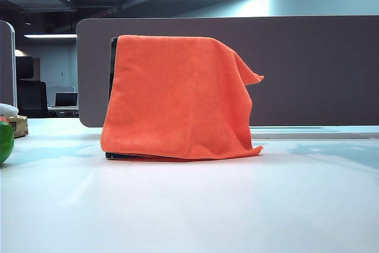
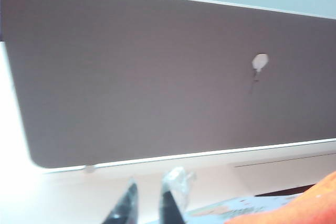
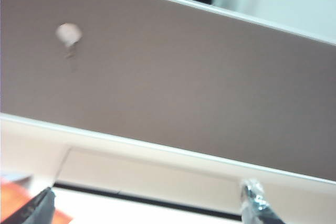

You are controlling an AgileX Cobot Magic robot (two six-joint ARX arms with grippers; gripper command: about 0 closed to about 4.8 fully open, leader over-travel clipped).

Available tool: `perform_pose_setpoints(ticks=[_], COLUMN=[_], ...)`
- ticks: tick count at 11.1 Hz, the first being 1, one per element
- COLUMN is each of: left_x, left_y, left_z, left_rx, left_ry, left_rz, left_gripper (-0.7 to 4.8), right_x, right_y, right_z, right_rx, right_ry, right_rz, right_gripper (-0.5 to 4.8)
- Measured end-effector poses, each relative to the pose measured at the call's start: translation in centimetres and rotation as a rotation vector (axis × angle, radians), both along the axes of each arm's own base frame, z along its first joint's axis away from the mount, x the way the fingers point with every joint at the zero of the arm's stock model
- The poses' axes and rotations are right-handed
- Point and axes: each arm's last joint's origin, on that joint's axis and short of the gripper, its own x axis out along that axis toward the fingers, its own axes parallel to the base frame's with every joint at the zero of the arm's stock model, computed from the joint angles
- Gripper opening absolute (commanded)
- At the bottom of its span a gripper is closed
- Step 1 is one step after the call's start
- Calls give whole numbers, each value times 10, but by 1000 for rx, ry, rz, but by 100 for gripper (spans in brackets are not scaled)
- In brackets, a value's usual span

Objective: Pick up the cloth from the table and use it to cover the mirror.

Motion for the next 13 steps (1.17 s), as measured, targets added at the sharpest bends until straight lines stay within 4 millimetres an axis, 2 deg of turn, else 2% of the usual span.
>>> perform_pose_setpoints(ticks=[1, 3, 4, 5, 7, 9, 10, 12, 13], left_x=[-8, -66, -84, -89, -121, -157, -184, -203, -210], left_y=[4, 18, 20, 21, 22, 22, 22, 23, 23], left_z=[6, 35, 33, 32, 22, 10, 1, -4, -8], left_rx=[11, 134, 149, 152, 153, 152, 152, 130, 125], left_ry=[2, -2, 17, 28, 71, 58, 23, 1, 3], left_rz=[16, 64, 69, 72, 78, 82, 109, 152, 163], left_gripper=[54, 52, 52, 52, 52, 52, 52, 52, 52], right_x=[-6, -43, -53, -58, -85, -124, -150, -167, -172], right_y=[-1, -13, -16, -18, -26, -38, -46, -52, -53], right_z=[0, -6, -9, -10, -14, -22, -25, -28, -30], right_rx=[12, 80, 87, 88, 85, 103, 121, 128, 131], right_ry=[17, 52, 83, 105, 159, 121, 72, 49, 41], right_rz=[23, 57, 62, 65, 79, 97, 120, 126, 127], right_gripper=[479, 479, 479, 479, 479, 479, 479, 388, 196])
